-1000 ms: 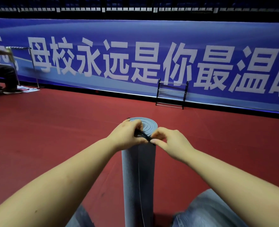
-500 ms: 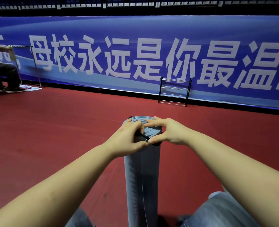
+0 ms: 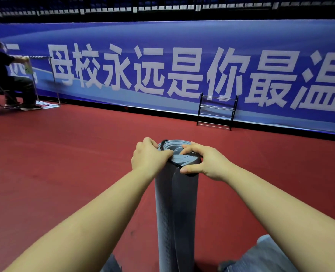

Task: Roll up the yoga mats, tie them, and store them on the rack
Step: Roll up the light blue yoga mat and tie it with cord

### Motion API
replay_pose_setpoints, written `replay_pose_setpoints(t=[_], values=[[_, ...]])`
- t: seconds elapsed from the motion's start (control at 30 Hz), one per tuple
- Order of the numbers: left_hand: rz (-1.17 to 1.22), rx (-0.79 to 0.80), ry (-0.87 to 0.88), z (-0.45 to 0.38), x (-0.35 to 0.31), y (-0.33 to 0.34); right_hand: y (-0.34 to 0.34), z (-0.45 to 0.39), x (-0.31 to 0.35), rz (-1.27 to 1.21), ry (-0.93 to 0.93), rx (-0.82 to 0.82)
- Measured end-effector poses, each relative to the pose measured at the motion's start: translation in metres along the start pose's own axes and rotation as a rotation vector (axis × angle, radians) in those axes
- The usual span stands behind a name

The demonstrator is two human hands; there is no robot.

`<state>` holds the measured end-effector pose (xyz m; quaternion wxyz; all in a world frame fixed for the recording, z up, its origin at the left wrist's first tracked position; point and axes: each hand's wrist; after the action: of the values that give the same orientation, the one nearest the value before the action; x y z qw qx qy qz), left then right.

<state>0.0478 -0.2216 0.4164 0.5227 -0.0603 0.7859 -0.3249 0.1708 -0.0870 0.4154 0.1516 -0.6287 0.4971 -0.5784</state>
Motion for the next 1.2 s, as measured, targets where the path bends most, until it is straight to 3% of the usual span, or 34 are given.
replay_pose_setpoints(t=[0.1,0.3,0.43,0.57,0.67,1.03,1.2], values=[[-0.078,0.077,-0.024,-0.013,-0.003,-0.011,0.000,0.002,-0.004,-0.013,0.007,-0.004],[-0.333,0.080,0.099,-0.017,-0.007,-0.010,0.000,0.003,-0.006,-0.038,0.007,-0.018],[-0.037,0.114,0.004,-0.028,0.010,-0.002,-0.001,0.005,-0.011,-0.044,0.017,-0.028],[0.476,0.137,-0.255,-0.036,0.022,0.013,-0.003,0.005,-0.014,-0.060,0.017,-0.034],[0.675,0.145,-0.367,-0.031,0.021,0.016,-0.003,0.004,-0.014,-0.067,0.023,-0.033],[0.883,0.113,-0.407,-0.002,0.024,0.012,-0.007,0.005,-0.024,-0.077,0.056,-0.045],[0.804,0.185,-0.423,-0.006,0.030,0.023,-0.002,0.007,-0.020,-0.111,0.052,-0.051]])
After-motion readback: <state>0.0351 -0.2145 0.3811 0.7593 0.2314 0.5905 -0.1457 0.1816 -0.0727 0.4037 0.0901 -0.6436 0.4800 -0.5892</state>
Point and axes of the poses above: each hand's wrist, its own z-axis away from the middle knuckle, its own y-axis out of the palm, x = y × z, and after that the axes turned 2 degrees about z, right-handed
